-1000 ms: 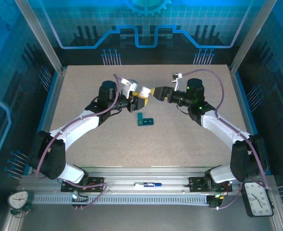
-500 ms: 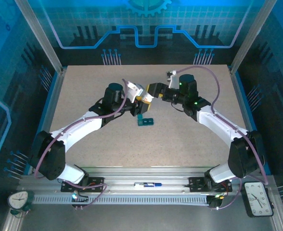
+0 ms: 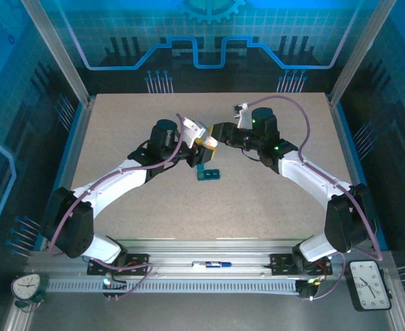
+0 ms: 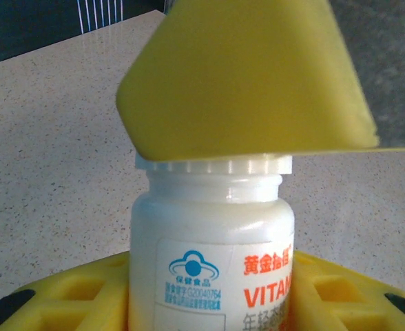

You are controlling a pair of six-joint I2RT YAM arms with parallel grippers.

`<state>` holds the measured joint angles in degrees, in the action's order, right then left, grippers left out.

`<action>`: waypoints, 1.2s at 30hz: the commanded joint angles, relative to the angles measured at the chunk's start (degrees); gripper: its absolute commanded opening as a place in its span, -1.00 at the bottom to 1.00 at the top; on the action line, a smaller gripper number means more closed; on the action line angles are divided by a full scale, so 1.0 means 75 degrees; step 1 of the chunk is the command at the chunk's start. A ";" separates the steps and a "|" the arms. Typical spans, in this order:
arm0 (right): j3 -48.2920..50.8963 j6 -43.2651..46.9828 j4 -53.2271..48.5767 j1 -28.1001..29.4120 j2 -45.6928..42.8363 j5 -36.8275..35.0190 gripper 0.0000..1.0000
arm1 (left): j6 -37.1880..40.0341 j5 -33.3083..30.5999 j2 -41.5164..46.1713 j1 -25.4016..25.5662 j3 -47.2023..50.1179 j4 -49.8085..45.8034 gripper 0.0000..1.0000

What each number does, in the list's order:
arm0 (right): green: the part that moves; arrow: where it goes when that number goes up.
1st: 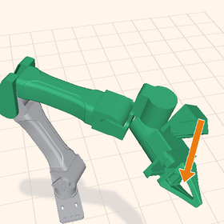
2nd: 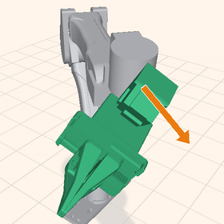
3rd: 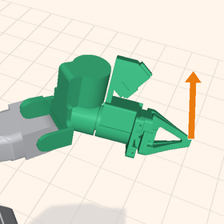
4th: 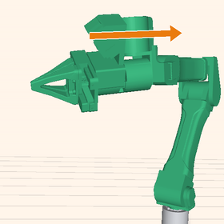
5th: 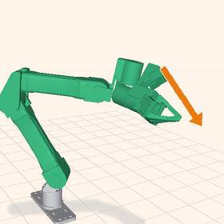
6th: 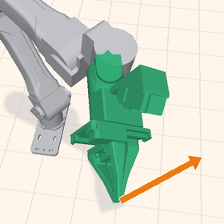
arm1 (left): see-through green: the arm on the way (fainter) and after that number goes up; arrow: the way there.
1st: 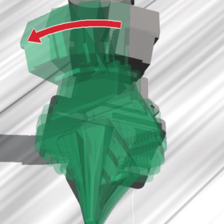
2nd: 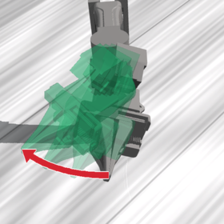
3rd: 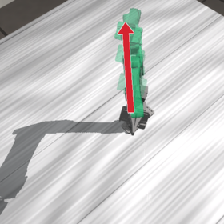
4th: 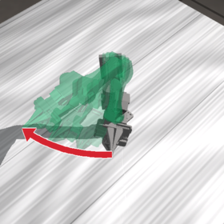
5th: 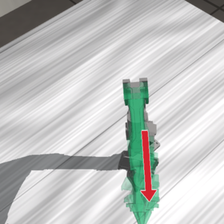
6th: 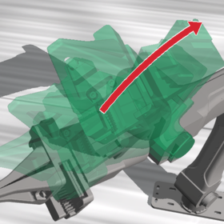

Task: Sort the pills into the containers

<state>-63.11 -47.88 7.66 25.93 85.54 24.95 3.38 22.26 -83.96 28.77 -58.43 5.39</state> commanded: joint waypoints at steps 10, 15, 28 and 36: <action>0.0855 0.1635 0.1740 -0.0713 -0.0333 0.1299 -0.21 | -0.1266 0.1950 0.0294 -0.0550 -0.0027 0.0925 -0.75; 0.1000 0.1533 0.1987 -0.0866 -0.0329 0.1493 -0.21 | -0.1581 0.2317 0.0264 -0.0631 0.0020 0.1076 -0.75; 0.1005 0.2070 -0.1044 -0.1384 -0.0542 -0.1294 -0.14 | -0.1201 0.1384 0.0547 -0.0640 0.0257 0.0710 -0.75; 0.1060 0.2127 -0.2560 -0.1372 0.0024 -0.4012 -0.16 | -0.1036 0.0199 0.0867 -0.0649 0.0612 0.0740 -0.74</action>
<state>-55.33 -32.88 -5.13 16.05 83.88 5.06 -5.87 27.66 -79.50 24.16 -54.76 10.59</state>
